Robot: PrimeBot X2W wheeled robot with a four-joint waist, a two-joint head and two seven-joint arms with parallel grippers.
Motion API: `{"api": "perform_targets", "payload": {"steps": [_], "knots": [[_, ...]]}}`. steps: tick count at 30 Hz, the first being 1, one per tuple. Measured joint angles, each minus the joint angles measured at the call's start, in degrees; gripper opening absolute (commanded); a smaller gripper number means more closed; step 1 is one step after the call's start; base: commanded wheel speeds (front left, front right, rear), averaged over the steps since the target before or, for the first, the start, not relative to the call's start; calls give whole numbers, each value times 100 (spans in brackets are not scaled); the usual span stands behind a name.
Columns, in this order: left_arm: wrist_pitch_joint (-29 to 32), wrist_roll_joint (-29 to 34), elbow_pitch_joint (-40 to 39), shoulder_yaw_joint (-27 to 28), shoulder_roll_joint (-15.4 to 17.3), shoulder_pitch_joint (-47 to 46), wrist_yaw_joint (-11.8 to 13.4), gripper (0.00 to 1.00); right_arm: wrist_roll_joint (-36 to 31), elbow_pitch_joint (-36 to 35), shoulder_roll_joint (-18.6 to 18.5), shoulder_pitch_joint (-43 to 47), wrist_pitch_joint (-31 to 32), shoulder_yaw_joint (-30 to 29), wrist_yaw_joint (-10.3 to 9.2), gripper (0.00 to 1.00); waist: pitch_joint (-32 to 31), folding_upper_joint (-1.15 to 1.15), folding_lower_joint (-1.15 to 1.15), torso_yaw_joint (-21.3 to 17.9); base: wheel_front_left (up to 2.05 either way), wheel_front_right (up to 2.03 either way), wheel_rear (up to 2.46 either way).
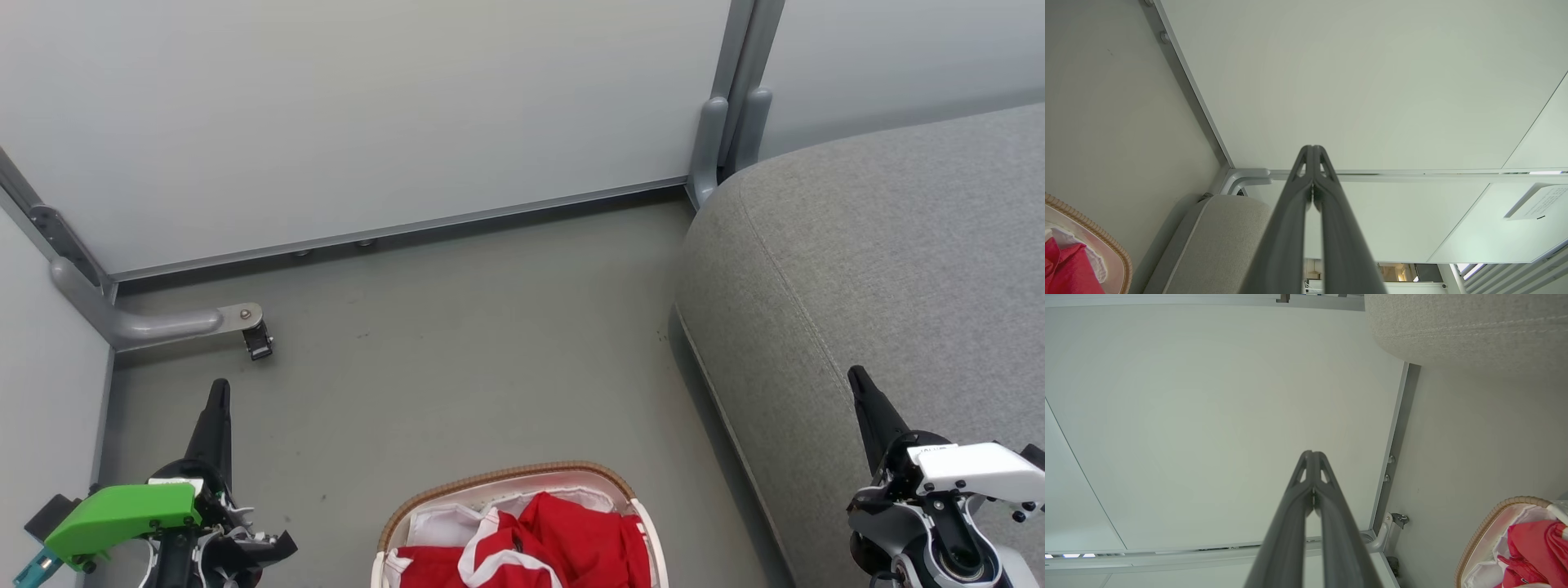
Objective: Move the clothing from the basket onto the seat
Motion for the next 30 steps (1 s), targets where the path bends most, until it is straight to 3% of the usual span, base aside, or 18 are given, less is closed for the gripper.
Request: {"api": "perform_targets", "payload": {"steps": [20, 21, 30], "knots": [[2, 8, 0, 10, -4, -1, 0, 0, -3, 0, 8, 0, 20, -13, 0, 0, 0, 0, 0, 0, 0, 0, 0], [2, 8, 0, 10, -4, -1, 0, 100, -4, 0, 9, 0, 20, -13, 0, 100, 0, 0, 0, 0, 0, 0, 0], [-127, 20, 257, -41, -63, 151, 8, 100, -79, 153, 65, 136, -68, 78, 0, 100, 4, 0, 0, 5, 0, 0, 0]]}}
